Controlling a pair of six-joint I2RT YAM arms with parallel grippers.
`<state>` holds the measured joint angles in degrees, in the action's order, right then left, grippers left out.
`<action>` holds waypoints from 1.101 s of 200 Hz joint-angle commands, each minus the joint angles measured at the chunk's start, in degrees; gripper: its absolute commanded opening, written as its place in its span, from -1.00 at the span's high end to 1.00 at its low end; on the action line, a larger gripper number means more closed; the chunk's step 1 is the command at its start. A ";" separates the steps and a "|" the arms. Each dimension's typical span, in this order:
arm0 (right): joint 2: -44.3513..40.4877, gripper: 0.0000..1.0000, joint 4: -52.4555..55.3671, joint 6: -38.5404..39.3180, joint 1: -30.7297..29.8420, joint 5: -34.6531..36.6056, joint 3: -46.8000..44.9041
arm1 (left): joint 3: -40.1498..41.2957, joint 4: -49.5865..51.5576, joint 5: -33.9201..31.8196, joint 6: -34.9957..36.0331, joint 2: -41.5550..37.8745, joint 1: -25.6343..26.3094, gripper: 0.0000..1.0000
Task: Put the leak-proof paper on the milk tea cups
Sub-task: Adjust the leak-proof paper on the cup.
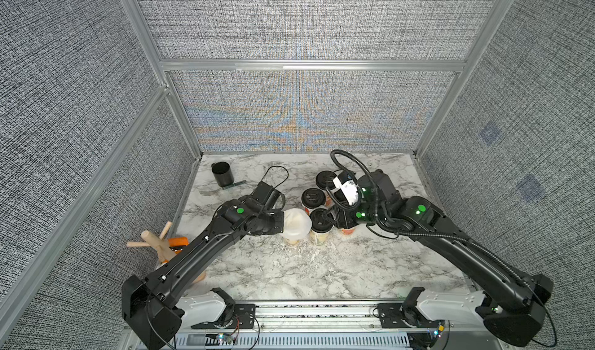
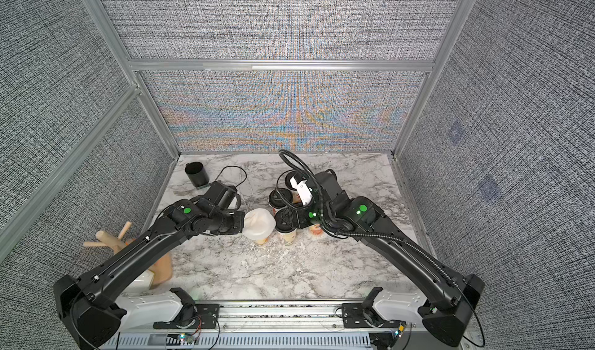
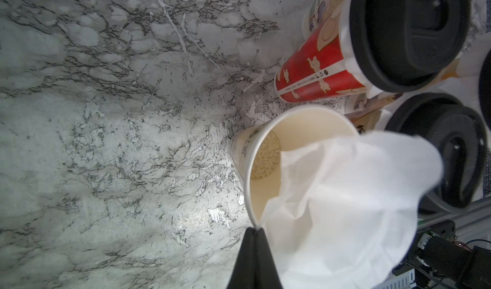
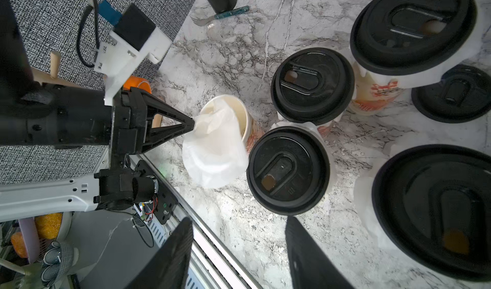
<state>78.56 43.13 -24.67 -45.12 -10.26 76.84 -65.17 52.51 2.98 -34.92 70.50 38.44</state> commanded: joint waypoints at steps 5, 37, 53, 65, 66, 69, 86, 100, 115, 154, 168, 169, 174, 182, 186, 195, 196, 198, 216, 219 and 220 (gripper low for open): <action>-0.34 -0.16 -0.34 0.01 -0.06 1.38 -0.04 | 0.26 -0.47 -0.58 0.77 -0.04 -0.03 0.99; -0.60 -0.17 -0.33 -0.10 -0.10 1.74 -0.29 | 0.69 -1.52 -1.49 0.99 -1.03 -0.04 1.00; -0.63 -0.17 -0.51 -0.12 -0.10 1.83 -0.42 | 1.00 -2.34 -1.98 1.08 -1.96 -0.03 1.00; -0.61 -0.17 -0.55 -0.10 -0.11 1.90 -0.37 | 0.81 -2.44 -2.48 1.08 -2.39 -0.04 1.00; -0.61 -0.17 -0.53 -0.11 -0.11 1.91 -0.33 | 0.78 -2.47 -2.47 1.08 -2.43 -0.08 1.00; -0.56 -0.17 -0.53 -0.11 -0.07 1.96 -0.29 | 0.77 -2.43 -2.61 1.08 -2.48 -0.03 1.00; -0.60 -0.17 -0.51 -0.08 -0.10 1.96 -0.29 | -0.15 -2.16 -2.98 1.90 -2.72 -0.03 1.00; -0.60 -0.17 -0.52 -0.01 -0.07 1.91 -0.29 | -0.94 -2.01 -3.16 2.84 -2.73 -0.03 1.00; -0.60 -0.17 -0.51 -0.03 -0.05 2.00 -0.41 | -1.53 -2.05 -3.26 3.66 -2.47 -0.05 1.00; -0.87 -0.17 -0.42 0.06 -0.05 2.15 -0.64 | -2.15 -0.84 -5.21 4.24 -1.51 -0.07 1.00; -0.96 -0.17 -0.29 0.13 -0.07 2.29 -0.70 | -2.36 -0.44 -5.43 4.24 -1.03 -0.14 1.00; -0.96 -0.17 -0.31 0.14 -0.06 2.27 -0.71 | -2.35 -0.41 -5.44 4.29 -1.05 -0.13 1.00; -0.96 -0.17 -0.16 0.14 -0.06 2.27 -0.69 | -2.33 -0.34 -5.56 4.24 -0.85 -0.09 1.00; -1.04 -0.17 -0.20 0.14 -0.07 2.29 -0.61 | -2.49 -0.14 -5.93 4.16 -0.68 -0.08 1.00; -1.05 -0.17 -0.09 0.14 -0.05 2.35 -0.62 | -2.51 -0.04 -6.13 4.15 -0.64 -0.11 1.00; -1.04 -0.17 -0.08 0.16 -0.12 2.35 -0.66 | -2.73 0.24 -6.48 4.15 -0.45 -0.08 1.00; -1.04 -0.17 -0.07 0.15 -0.09 2.35 -0.69 | -2.75 0.27 -6.54 4.11 -0.41 -0.05 1.00; -1.04 -0.16 -0.07 0.15 -0.06 2.35 -0.65 | -2.81 0.30 -6.68 4.08 -0.37 -0.06 1.00; -1.12 -0.16 -0.07 0.06 -0.06 2.44 -0.77 | -3.21 0.61 -7.18 4.39 -0.24 -0.10 1.00; -1.19 -0.17 -0.07 0.06 -0.08 2.44 -0.75 | -3.28 0.58 -7.29 4.42 -0.19 -0.09 1.00; -1.20 -0.17 -0.07 0.10 -0.06 2.44 -0.74 | -3.29 0.58 -7.29 4.42 -0.19 -0.10 1.00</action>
<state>77.49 43.51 -24.69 -45.12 -8.19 76.34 -67.70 52.05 -2.79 -31.48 70.08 38.44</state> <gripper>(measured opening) 0.583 0.051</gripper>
